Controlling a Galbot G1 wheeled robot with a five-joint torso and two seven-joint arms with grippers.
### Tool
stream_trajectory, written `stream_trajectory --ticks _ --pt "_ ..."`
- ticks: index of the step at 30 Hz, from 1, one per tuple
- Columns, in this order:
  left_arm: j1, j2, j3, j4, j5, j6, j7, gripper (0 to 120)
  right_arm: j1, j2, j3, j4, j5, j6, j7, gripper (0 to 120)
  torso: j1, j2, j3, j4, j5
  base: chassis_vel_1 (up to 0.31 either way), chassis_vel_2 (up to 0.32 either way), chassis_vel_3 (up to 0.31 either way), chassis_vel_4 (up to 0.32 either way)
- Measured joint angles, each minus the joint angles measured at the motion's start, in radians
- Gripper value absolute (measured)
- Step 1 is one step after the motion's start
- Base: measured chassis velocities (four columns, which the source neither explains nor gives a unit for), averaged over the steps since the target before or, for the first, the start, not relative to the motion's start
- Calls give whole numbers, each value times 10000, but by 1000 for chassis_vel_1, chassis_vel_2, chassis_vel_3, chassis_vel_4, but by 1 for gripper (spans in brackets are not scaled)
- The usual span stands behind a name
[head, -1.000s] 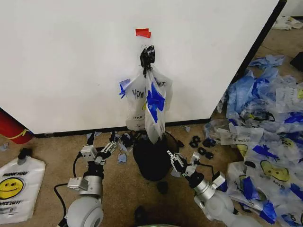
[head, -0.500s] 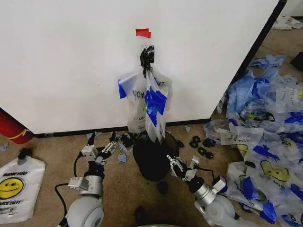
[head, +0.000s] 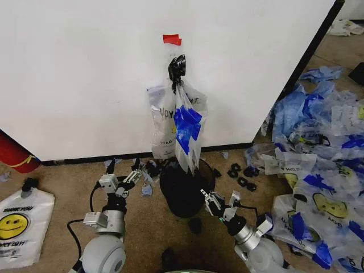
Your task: Pick up the garbage bag from the wall and place it over the trash bin.
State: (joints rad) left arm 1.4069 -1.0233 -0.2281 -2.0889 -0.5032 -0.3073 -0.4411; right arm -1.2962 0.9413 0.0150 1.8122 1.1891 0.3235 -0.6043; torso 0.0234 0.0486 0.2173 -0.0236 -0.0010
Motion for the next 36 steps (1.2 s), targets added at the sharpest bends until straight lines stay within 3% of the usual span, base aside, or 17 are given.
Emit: stream_trajectory --ticks 17,20,24,28,30,32,36 --pt "-225 255 165 -318 -743 -6 110 95 333 122 46 -295 -12 -23 -180 0 0 0 0 0 0 0 0 0 0" --pt "-584 692 252 -627 -1319 30 217 95 660 78 46 -417 120 -78 -301 0 0 0 0 0 1 0 0 0 0" --pt "-1080 1706 395 -1281 -2916 149 679 95 1307 -59 -230 -577 315 -168 -382 0 1 0 1 -5 -2 0 0 0 0" --pt "-1218 2345 447 -1715 -3893 182 974 95 1636 -102 -552 -724 365 -211 -498 0 0 0 0 9 6 0 0 0 0" --pt "-1400 2834 598 -1886 -4400 209 1283 97 1678 -114 -637 -819 353 -236 -645 0 1 0 1 -4 -10 0 0 0 0" --pt "-1478 3207 705 -2094 -4620 225 1557 97 1763 -75 -749 -947 306 -250 -774 0 1 0 1 -1 8 0 0 0 0" --pt "-1919 3487 1080 -2211 -4530 221 1862 97 1784 13 -824 -1025 223 -259 -843 0 1 0 0 2 -5 0 0 0 0"
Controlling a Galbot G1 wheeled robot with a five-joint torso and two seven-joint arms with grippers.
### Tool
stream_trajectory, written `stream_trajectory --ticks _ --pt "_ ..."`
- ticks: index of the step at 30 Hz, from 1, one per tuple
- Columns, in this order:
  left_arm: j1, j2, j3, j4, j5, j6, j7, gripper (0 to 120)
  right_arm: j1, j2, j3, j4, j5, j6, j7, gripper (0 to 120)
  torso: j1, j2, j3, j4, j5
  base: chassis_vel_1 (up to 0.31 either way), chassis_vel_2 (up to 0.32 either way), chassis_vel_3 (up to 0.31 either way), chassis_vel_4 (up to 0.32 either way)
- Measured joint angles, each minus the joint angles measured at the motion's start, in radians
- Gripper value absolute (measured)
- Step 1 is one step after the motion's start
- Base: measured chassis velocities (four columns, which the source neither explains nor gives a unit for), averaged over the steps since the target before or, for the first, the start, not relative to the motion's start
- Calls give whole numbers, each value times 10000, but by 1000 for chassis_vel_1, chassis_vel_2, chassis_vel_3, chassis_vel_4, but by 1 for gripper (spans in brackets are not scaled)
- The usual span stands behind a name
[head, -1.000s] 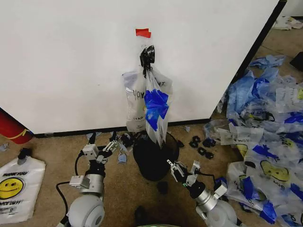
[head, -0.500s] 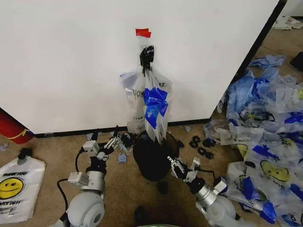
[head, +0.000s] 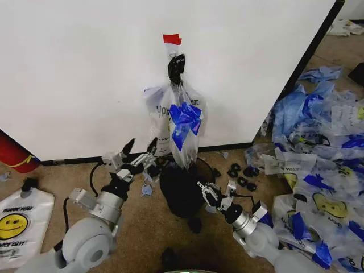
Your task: Pick up the garbage bag from the wall and place it over the trash bin.
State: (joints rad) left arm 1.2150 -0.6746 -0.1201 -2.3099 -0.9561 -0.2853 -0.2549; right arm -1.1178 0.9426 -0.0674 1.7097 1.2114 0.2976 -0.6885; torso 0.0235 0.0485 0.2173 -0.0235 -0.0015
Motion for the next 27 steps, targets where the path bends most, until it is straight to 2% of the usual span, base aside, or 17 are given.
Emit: stream_trajectory --ticks 3,7,10,19,23,27 --pt "-413 90 253 27 81 -44 279 97 -54 52 -12 -15 -69 0 -15 0 0 0 0 -1 4 0 0 0 0" --pt "-1086 449 556 313 -103 -348 1177 97 -68 117 -213 -57 -180 1 -16 0 0 0 0 -7 4 0 0 0 0" --pt "-1296 729 571 452 -367 -423 1676 97 71 168 -399 -77 -186 -5 -2 0 0 0 0 5 6 0 0 0 0" --pt "-2078 889 1385 667 -528 -384 1938 97 28 235 -450 2 -225 -12 34 0 0 0 0 -2 5 0 0 0 0" --pt "-3070 743 2255 1342 -628 -319 1950 97 -130 245 -346 66 -309 -10 34 0 -1 0 0 -4 5 0 0 0 0" --pt "-3580 661 2581 1811 -754 -302 1934 97 -175 261 -319 117 -339 -6 36 0 -1 0 1 -2 6 0 0 0 0"
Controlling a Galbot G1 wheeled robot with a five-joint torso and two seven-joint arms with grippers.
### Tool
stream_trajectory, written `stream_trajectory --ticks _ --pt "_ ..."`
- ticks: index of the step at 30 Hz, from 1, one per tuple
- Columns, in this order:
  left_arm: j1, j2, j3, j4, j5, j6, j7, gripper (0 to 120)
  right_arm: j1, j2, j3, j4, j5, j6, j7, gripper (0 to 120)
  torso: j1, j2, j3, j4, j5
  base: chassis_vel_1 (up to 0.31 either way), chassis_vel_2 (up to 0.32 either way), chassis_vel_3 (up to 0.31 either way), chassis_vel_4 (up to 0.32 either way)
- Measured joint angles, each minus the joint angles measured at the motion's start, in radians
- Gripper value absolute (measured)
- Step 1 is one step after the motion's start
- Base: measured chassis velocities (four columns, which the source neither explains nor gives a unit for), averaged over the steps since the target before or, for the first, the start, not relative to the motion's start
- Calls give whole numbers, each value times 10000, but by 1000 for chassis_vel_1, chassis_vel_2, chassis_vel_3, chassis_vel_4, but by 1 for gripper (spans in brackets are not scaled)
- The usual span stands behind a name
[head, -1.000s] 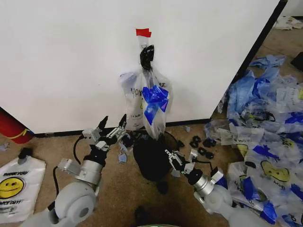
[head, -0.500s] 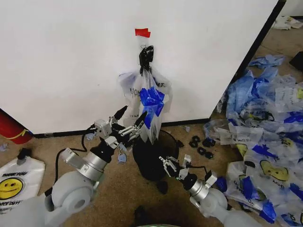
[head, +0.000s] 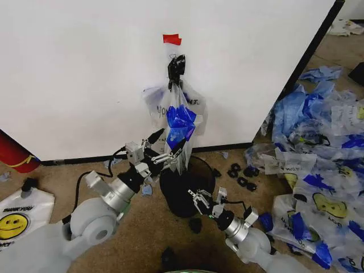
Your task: Pick up the garbage bag from the wall and place it over the trash bin.
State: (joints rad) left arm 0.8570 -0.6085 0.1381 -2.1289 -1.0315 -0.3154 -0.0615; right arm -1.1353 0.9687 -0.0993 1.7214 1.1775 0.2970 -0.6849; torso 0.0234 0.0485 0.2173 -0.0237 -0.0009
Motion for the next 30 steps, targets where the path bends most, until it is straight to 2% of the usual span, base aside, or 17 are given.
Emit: stream_trajectory --ticks 5,21,23,27,30 --pt "-337 -54 273 419 -96 15 25 97 -4 84 10 -16 -40 11 13 0 0 0 0 1 0 0 0 0 0" --pt "-842 -72 1022 465 -241 278 192 94 11 49 32 -128 -70 49 30 0 0 0 0 1 0 0 0 0 0" --pt "-871 -39 1088 493 -251 292 204 88 7 43 47 -129 -70 64 38 0 0 0 0 1 -1 0 0 0 0" --pt "-939 67 1180 505 -293 305 208 70 -3 53 50 -129 -78 75 46 0 0 0 0 1 -1 0 0 0 0" --pt "-983 109 1218 474 -309 313 207 64 -4 58 44 -129 -89 79 47 0 0 0 0 2 -1 0 0 0 0"
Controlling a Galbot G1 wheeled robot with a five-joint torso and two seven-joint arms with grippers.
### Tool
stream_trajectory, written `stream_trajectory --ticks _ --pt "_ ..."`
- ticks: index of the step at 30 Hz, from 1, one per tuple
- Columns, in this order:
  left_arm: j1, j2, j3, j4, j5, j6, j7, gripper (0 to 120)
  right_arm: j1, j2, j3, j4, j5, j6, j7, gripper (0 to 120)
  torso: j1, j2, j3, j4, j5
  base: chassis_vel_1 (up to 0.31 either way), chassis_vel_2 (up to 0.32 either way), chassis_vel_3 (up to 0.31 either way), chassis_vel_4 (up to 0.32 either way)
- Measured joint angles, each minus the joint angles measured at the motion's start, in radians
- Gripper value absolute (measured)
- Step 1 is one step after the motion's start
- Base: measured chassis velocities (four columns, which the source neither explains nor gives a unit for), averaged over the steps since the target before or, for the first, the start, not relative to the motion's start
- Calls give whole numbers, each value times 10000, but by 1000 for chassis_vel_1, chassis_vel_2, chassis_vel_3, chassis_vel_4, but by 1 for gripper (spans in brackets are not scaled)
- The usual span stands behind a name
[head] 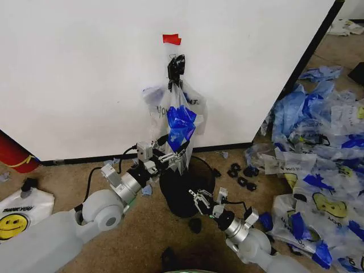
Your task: Pick up the garbage bag from the wall and place it over the trash bin.
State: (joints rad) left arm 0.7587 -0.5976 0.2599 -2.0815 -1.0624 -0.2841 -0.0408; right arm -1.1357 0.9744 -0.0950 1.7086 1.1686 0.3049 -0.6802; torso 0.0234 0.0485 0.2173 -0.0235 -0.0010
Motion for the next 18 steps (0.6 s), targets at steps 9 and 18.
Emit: stream_trajectory --ticks 9,18 --pt "46 87 20 -128 -41 39 -60 29 -43 54 -16 -6 -68 7 5 0 0 0 0 -1 0 0 0 0 0" --pt "293 97 -30 -273 -5 80 -175 0 -61 119 -42 -55 -114 9 20 0 0 0 0 0 0 0 0 0 0"
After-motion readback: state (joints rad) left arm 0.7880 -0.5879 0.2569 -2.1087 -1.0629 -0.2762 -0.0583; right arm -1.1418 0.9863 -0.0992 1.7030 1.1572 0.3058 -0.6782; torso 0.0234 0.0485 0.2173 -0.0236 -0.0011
